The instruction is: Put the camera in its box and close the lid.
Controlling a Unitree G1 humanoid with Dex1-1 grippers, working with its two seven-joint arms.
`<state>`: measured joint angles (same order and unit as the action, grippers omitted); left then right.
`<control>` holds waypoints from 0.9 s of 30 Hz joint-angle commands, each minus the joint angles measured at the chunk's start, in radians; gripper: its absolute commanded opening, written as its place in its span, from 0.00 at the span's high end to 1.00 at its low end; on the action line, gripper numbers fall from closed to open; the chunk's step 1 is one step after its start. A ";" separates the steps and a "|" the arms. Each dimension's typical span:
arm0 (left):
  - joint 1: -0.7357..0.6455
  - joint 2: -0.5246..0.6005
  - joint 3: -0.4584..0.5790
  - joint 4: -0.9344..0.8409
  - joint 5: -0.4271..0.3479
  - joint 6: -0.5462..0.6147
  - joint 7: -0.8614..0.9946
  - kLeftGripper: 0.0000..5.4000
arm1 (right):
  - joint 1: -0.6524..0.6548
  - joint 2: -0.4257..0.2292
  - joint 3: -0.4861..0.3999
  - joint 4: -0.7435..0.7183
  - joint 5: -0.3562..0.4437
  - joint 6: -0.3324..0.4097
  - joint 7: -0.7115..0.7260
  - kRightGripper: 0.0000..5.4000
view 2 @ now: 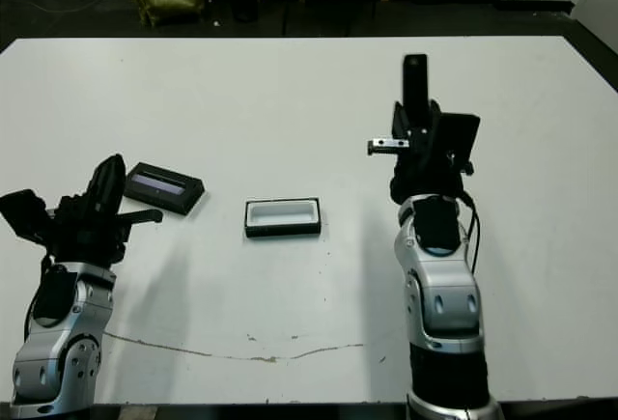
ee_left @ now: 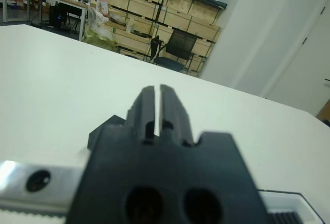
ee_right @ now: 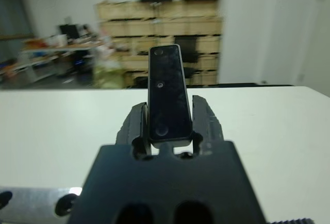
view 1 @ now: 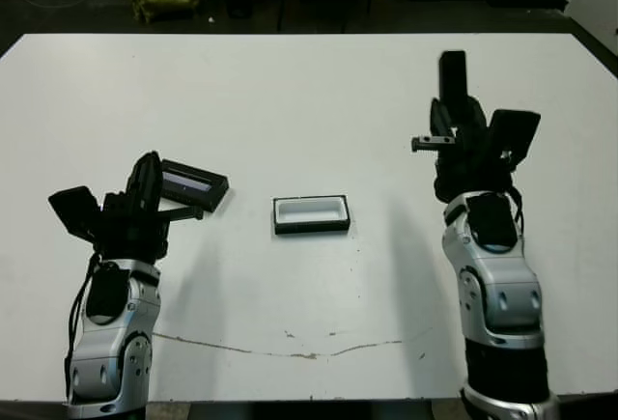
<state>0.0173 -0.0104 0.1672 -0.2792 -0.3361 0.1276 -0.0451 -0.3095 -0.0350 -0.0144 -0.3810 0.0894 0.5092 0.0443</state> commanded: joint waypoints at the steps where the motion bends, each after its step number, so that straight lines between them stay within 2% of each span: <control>1: 0.019 0.007 0.000 0.024 0.014 -0.007 -0.006 1.00 | -0.023 -0.088 0.011 -0.021 0.030 0.078 0.094 0.89; 8: 0.021 0.001 0.003 0.032 0.014 -0.018 -0.003 1.00 | -0.114 -0.245 0.031 0.037 0.099 0.143 0.314 0.90; 13: 0.026 -0.003 0.002 0.032 0.007 -0.017 -0.003 1.00 | -0.185 -0.318 0.042 0.122 0.157 0.196 0.449 0.90; 16: 0.027 -0.002 0.003 0.035 0.004 -0.017 -0.004 1.00 | -0.240 -0.388 0.079 0.192 0.164 0.196 0.562 0.90; 20: 0.030 0.001 0.001 0.044 0.013 -0.034 -0.009 1.00 | -0.338 -0.473 0.150 0.322 0.145 0.158 0.719 0.90; 22: 0.031 0.001 0.000 0.048 0.010 -0.039 -0.013 1.00 | -0.383 -0.498 0.180 0.402 0.128 0.087 0.801 0.90; 27: 0.032 -0.004 -0.003 0.049 0.015 -0.044 -0.005 1.00 | -0.482 -0.513 0.243 0.584 0.065 -0.068 0.934 0.90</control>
<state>0.0382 -0.0116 0.1653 -0.2430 -0.3326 0.0792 -0.0564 -0.7683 -0.5362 0.2059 0.1637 0.1731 0.4736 0.9510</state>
